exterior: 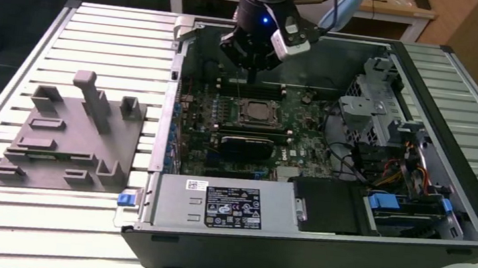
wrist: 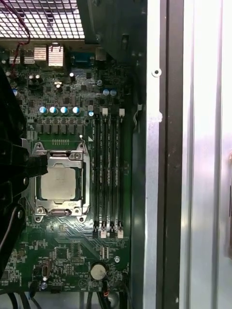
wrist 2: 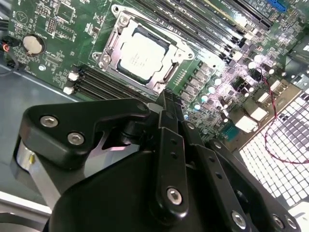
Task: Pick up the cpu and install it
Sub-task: 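Install the first cpu locking lever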
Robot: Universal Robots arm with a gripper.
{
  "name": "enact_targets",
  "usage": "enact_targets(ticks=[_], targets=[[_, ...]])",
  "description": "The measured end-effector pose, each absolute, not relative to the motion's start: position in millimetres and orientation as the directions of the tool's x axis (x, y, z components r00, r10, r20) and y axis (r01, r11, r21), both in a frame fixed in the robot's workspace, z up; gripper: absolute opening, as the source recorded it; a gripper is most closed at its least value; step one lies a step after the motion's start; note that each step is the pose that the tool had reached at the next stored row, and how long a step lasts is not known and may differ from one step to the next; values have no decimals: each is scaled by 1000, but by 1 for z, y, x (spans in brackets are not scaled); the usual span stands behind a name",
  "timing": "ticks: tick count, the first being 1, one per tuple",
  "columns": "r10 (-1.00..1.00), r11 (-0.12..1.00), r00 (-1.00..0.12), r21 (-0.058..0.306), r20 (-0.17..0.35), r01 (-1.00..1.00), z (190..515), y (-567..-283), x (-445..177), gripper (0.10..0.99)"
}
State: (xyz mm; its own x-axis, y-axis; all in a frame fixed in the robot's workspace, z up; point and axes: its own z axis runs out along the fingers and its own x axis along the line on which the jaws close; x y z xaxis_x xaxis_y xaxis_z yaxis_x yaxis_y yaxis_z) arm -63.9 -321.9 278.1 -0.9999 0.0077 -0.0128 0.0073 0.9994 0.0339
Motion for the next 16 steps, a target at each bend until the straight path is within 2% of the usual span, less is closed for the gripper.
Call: enact_targets(ticks=[16], targets=[[8,999,-1000,34,-13,7,268,-319,-92,106]])
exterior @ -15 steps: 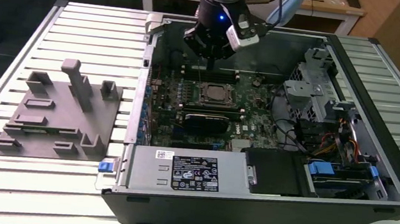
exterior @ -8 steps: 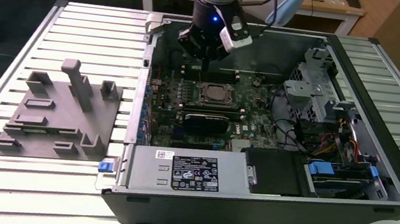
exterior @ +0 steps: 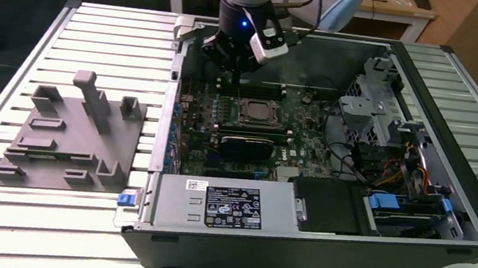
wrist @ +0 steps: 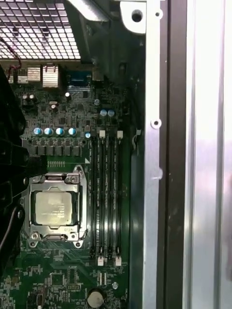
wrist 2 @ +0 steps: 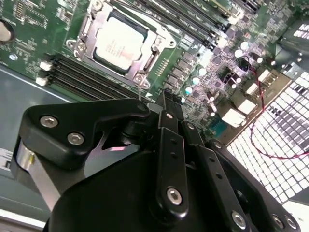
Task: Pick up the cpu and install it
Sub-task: 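Install the first cpu locking lever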
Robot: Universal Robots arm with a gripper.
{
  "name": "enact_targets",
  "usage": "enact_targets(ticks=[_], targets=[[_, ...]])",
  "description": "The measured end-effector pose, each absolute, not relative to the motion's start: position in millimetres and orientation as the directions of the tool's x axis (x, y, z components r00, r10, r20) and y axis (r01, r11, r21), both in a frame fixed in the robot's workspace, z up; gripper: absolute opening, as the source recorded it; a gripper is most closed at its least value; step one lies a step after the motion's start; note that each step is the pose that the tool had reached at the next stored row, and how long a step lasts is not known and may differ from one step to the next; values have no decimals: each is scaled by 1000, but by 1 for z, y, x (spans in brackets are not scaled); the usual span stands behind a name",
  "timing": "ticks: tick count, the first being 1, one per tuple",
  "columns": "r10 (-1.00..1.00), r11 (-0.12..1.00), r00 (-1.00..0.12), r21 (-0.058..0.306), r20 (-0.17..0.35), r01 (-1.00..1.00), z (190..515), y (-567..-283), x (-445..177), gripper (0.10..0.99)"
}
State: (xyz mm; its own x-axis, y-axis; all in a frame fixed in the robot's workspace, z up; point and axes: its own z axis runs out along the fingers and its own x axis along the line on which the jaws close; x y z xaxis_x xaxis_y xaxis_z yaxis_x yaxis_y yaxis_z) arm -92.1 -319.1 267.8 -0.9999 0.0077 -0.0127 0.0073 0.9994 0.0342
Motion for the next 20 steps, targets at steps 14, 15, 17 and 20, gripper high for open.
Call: enact_targets(ticks=[14,15,17,20], targets=[[8,999,-1000,34,-13,7,259,-297,-97,106],[8,999,-1000,34,-13,7,259,-296,-96,106],[8,999,-1000,34,-13,7,259,-296,-93,106],[8,999,-1000,34,-13,7,258,-296,-89,106]])
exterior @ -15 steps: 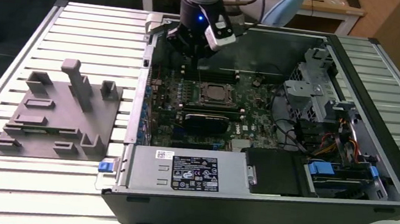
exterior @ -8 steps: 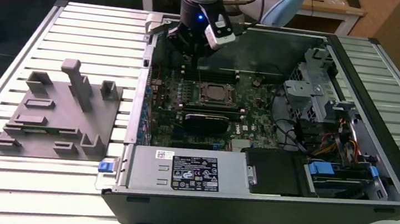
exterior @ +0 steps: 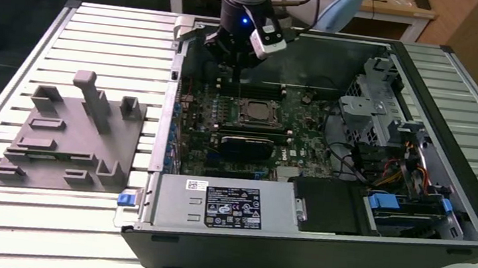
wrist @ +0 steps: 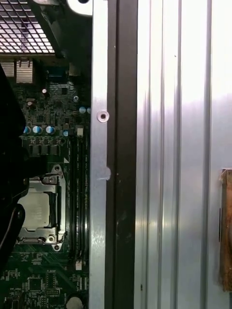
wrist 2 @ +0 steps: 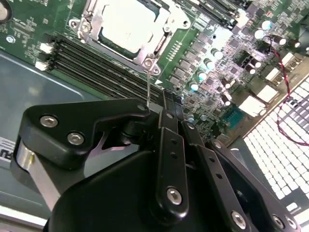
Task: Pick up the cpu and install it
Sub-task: 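Install the first cpu locking lever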
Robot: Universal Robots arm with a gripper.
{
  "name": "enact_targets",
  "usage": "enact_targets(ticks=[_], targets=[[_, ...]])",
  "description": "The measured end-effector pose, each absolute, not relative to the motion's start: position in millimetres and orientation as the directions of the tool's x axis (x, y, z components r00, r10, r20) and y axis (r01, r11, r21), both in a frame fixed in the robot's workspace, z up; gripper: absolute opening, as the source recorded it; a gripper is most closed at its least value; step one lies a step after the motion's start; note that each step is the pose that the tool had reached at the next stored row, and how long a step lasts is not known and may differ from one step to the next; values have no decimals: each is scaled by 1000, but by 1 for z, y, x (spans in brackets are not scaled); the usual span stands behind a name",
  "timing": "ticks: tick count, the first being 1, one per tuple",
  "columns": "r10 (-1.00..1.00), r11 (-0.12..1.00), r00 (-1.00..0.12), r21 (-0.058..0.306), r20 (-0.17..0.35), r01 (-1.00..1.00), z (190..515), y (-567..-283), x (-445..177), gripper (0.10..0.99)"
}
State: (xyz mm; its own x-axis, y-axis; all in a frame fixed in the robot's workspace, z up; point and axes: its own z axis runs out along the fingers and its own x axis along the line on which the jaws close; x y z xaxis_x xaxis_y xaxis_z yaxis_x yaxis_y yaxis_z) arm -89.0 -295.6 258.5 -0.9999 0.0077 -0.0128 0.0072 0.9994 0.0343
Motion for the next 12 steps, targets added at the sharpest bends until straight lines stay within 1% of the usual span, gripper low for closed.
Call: enact_targets(ticks=[12], targets=[[8,999,-1000,34,-13,7,258,-295,-82,106]])
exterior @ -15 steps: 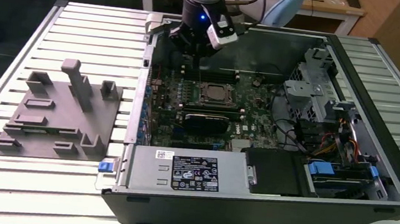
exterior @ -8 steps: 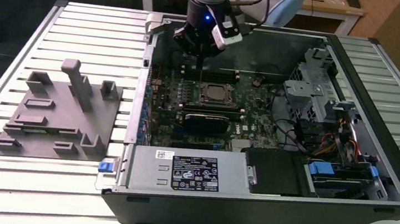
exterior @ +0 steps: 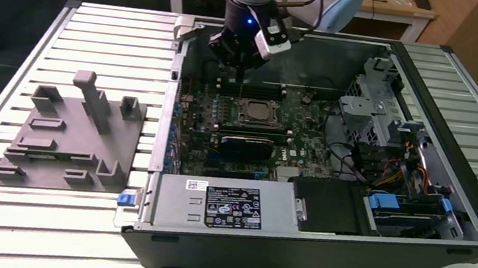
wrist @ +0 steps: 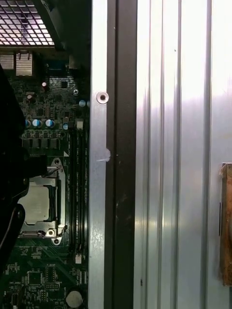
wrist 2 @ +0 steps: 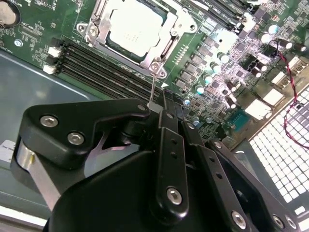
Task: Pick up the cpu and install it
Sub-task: 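Install the first cpu locking lever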
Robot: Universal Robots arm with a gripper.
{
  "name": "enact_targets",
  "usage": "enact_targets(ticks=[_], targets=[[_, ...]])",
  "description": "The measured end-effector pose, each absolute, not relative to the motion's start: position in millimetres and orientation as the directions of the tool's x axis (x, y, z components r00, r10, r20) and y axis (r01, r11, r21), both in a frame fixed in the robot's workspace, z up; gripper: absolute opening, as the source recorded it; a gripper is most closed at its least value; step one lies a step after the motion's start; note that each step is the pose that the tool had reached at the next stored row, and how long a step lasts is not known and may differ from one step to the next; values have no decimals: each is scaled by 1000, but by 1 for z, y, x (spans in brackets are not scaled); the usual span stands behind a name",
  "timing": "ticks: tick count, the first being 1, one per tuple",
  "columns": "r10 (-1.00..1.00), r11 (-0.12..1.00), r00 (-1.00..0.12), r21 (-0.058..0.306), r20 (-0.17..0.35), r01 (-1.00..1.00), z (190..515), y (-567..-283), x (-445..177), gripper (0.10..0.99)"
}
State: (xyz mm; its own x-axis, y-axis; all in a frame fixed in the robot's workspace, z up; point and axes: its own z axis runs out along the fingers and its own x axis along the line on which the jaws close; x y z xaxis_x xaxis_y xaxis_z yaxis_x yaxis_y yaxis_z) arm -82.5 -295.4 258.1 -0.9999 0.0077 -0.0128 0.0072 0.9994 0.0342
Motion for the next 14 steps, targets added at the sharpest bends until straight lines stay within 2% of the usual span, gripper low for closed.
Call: enact_targets(ticks=[14], targets=[[8,999,-1000,34,-13,7,258,-295,-72,106]])
